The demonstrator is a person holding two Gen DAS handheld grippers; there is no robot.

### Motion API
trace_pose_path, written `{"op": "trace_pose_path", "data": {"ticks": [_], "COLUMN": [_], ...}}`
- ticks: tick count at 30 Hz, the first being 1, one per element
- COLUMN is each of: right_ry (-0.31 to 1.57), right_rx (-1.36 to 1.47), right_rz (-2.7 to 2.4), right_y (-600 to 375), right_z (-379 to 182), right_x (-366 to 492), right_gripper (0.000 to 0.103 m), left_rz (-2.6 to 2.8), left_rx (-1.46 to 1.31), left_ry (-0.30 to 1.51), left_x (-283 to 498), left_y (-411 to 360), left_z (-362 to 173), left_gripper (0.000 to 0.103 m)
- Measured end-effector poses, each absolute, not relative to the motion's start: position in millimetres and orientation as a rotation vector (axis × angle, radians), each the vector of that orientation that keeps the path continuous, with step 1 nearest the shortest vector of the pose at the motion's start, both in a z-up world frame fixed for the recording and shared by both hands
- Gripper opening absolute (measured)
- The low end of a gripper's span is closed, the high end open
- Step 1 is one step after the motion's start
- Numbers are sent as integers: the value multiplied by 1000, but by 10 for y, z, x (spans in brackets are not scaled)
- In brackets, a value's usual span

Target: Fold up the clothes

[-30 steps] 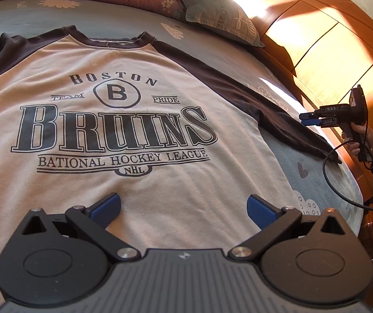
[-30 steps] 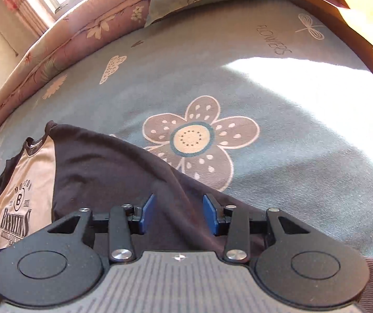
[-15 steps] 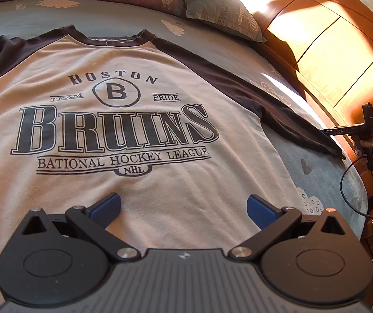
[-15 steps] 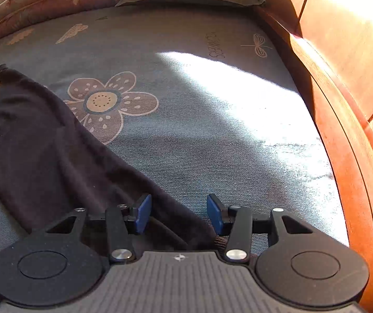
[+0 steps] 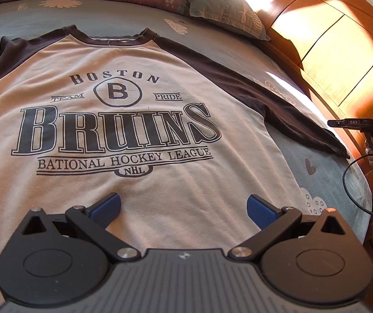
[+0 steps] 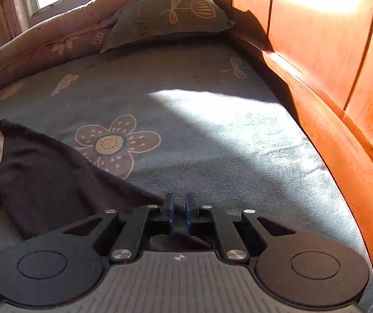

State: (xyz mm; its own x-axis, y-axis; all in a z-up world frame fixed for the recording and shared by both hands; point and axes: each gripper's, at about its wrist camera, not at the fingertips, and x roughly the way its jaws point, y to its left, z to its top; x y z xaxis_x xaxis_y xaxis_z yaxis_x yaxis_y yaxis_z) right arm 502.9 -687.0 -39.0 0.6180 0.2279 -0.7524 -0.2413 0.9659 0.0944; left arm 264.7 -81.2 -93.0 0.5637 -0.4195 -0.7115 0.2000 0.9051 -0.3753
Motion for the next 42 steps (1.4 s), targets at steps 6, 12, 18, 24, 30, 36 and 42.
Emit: {"op": "trace_pose_path", "data": {"ticks": [6, 12, 18, 24, 30, 36, 42], "right_ry": [965, 876, 852, 909, 914, 850, 870], "right_rx": [-115, 13, 51, -70, -60, -24, -66], "right_rz": [253, 67, 157, 270, 246, 268, 225], "right_y": [-6396, -6511, -6386, -5907, -6024, -5961, -5745], "right_z": [-682, -689, -405, -611, -644, -424, -715], "right_x": [5205, 5443, 5082, 4665, 4272, 4329, 4566], "right_gripper": [35, 37, 38, 39, 44, 51, 62], "left_rz": [-371, -374, -376, -373, -493, -650, -817], "left_rx": [-261, -254, -259, -252, -183, -84, 71], "left_ry": [905, 905, 896, 895, 859, 805, 779], "left_x": [2653, 2660, 2653, 2650, 3008, 3480, 4083], "left_y": [-813, -818, -809, -815, -1138, -1577, -2288], "left_z": [-930, -931, -939, -940, -664, -297, -201], "left_gripper": [102, 102, 102, 102, 100, 100, 100]}}
